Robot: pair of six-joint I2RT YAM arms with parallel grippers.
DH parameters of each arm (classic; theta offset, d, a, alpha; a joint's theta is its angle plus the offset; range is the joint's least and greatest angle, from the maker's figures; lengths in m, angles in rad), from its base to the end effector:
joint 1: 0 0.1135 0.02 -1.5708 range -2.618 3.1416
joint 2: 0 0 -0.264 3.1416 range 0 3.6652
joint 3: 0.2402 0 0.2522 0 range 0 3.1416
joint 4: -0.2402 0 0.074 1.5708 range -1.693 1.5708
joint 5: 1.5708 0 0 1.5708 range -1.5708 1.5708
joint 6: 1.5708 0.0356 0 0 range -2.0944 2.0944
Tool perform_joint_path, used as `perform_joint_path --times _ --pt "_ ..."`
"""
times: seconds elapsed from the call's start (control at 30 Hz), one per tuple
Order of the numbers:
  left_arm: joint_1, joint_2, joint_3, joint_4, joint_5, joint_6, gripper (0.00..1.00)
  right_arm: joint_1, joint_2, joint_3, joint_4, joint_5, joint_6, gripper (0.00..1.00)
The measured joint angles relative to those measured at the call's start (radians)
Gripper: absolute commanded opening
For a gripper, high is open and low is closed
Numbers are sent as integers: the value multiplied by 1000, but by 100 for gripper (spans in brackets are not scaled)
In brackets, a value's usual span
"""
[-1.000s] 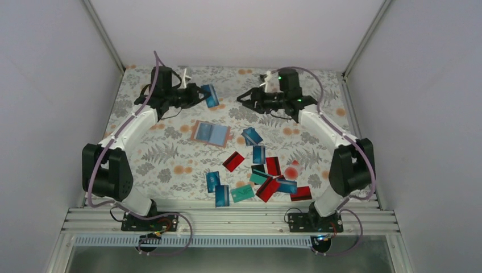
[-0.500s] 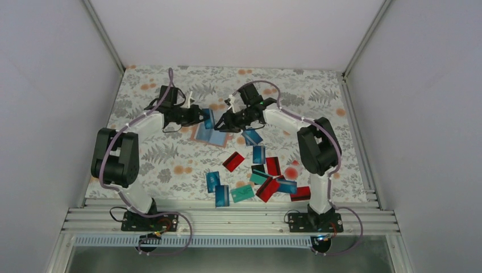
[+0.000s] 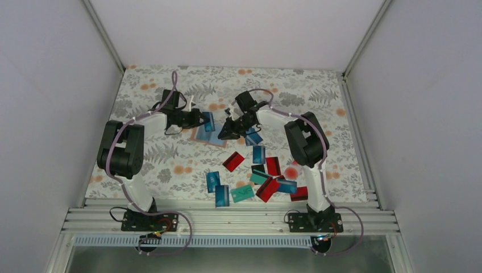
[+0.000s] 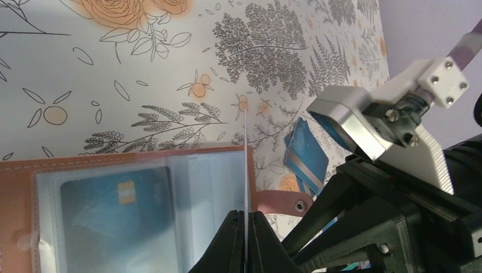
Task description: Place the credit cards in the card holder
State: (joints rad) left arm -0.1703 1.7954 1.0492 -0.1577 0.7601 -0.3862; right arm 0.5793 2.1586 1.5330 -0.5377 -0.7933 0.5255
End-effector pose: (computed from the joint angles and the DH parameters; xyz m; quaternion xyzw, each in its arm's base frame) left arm 0.3517 -0.0854 0.1702 0.0262 0.8855 -0.4205 0.1960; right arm 0.3538 0.2617 0.1475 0.1024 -0.9009 -0.4200 0.0396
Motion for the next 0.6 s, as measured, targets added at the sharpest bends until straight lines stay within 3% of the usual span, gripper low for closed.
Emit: perform_joint_path --times 0.6 --pt "3 67 45 -3 -29 74 2 -60 87 25 -49 14 -22 5"
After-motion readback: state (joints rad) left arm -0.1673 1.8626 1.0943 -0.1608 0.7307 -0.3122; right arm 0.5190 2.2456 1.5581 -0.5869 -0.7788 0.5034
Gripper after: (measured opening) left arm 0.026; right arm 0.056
